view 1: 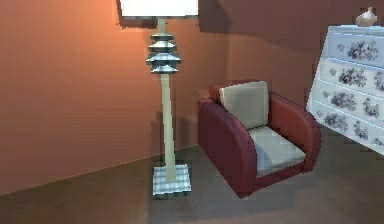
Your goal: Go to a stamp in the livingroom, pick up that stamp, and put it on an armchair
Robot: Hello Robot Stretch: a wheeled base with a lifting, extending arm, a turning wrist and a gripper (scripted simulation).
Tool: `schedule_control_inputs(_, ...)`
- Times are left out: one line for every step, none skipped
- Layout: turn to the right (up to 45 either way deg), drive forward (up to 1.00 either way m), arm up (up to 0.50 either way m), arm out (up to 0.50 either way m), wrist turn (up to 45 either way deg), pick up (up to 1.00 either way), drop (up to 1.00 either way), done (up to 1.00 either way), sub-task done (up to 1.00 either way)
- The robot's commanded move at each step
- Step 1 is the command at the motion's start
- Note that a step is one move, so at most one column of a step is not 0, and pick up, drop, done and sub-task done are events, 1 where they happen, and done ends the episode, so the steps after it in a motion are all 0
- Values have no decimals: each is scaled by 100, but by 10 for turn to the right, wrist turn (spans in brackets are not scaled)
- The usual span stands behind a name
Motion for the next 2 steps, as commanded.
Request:
schedule_control_inputs(30,0,0,0,0,0,0,0,0)
schedule_control_inputs(-450,0,0,0,0,0,0,0,0)
